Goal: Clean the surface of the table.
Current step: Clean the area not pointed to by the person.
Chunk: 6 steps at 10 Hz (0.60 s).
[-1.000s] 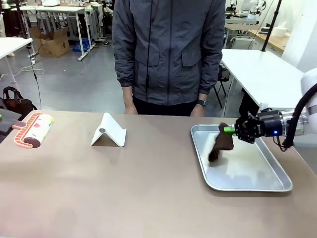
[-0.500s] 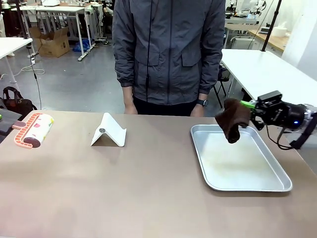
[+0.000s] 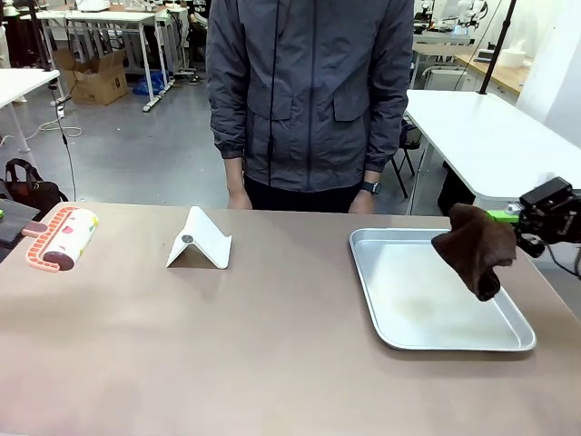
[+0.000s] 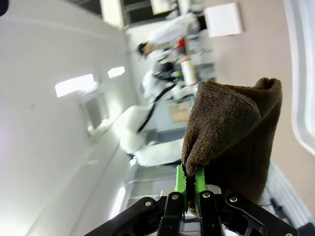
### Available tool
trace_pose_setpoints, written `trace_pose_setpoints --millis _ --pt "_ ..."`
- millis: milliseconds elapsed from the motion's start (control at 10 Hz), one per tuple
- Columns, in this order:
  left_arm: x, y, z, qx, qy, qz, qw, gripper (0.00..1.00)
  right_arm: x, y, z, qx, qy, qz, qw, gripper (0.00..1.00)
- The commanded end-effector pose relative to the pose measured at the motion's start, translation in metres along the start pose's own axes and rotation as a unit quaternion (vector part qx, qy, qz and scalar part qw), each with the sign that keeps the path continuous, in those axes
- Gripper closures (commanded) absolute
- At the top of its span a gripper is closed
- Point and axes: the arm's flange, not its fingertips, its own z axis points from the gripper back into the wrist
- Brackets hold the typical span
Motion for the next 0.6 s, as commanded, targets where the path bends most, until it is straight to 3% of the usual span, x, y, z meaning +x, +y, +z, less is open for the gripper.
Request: trace_pose_setpoints --millis 0,200,300,500 --pt "-0.001 -0.004 -0.001 -0.001 -0.001 0.005 1.0 0.78 -0.013 -0.005 -0.003 -0.063 -0.038 0.008 0.997 0.92" --pt "-0.001 -0.004 -0.001 -0.001 -0.001 0.005 1.0 0.78 -0.016 -0.007 -0.01 -0.113 -0.05 0.048 0.991 0.92" --pt "-0.001 -0.004 -0.001 -0.001 -0.001 0.005 1.0 0.78 -0.008 -0.008 0.007 -0.067 -0.032 0.01 0.997 0.92" --pt "-0.001 -0.004 -0.001 -0.001 -0.001 0.005 1.0 0.78 -0.008 -0.008 0.007 -0.067 -0.032 0.01 0.997 0.92"
